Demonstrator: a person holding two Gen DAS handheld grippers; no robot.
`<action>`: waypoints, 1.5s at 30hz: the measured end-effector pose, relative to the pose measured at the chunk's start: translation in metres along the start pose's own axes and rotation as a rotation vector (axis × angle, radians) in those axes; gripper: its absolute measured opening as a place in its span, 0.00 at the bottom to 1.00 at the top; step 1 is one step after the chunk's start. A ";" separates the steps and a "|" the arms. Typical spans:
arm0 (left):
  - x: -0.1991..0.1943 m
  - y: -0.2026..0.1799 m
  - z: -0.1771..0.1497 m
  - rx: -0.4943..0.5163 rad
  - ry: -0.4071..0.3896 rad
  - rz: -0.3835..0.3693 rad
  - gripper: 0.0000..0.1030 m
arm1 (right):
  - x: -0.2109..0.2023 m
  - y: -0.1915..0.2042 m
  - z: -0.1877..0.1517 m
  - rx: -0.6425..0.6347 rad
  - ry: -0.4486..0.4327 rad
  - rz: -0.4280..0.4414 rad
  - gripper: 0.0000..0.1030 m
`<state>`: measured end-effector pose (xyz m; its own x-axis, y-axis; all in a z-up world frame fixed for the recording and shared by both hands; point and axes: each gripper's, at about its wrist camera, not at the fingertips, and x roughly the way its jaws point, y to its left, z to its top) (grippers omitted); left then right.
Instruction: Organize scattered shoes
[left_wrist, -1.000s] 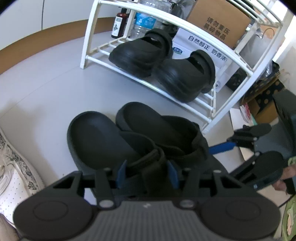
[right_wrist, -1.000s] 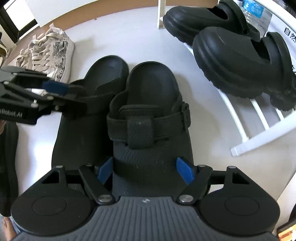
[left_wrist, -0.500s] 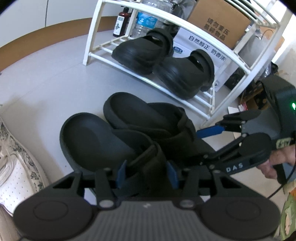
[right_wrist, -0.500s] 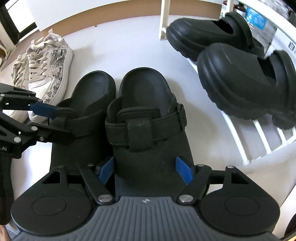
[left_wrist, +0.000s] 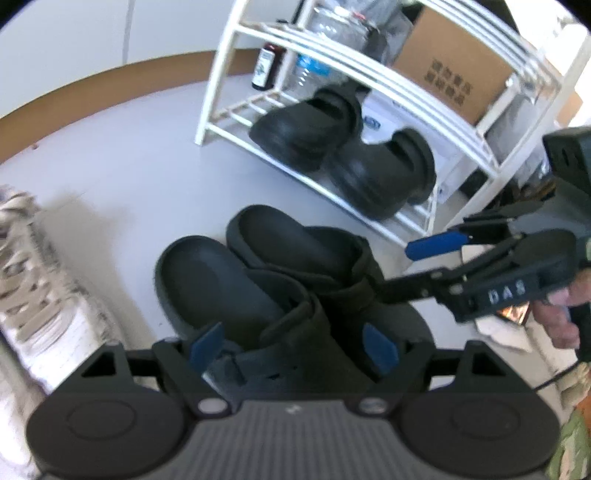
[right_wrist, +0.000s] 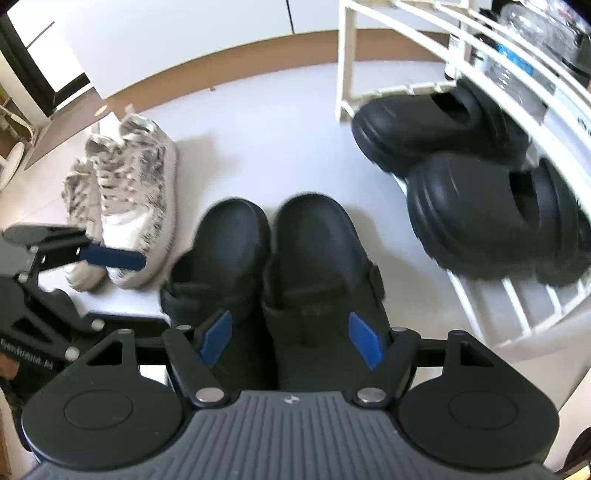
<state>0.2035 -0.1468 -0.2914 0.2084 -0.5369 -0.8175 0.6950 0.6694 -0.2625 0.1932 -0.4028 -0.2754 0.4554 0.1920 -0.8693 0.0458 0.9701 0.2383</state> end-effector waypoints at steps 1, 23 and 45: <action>-0.008 0.003 -0.004 -0.019 -0.012 0.004 0.87 | -0.001 0.001 0.004 0.003 0.012 0.011 0.73; -0.057 0.055 -0.057 -0.316 -0.105 0.068 0.87 | 0.101 0.022 0.069 -0.027 0.396 -0.101 0.63; -0.051 0.051 -0.057 -0.334 -0.121 0.041 0.87 | 0.097 0.010 0.051 0.038 0.404 -0.071 0.25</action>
<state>0.1889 -0.0563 -0.2925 0.3253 -0.5493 -0.7697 0.4251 0.8120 -0.3998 0.2832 -0.3819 -0.3349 0.0646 0.1752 -0.9824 0.1004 0.9783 0.1810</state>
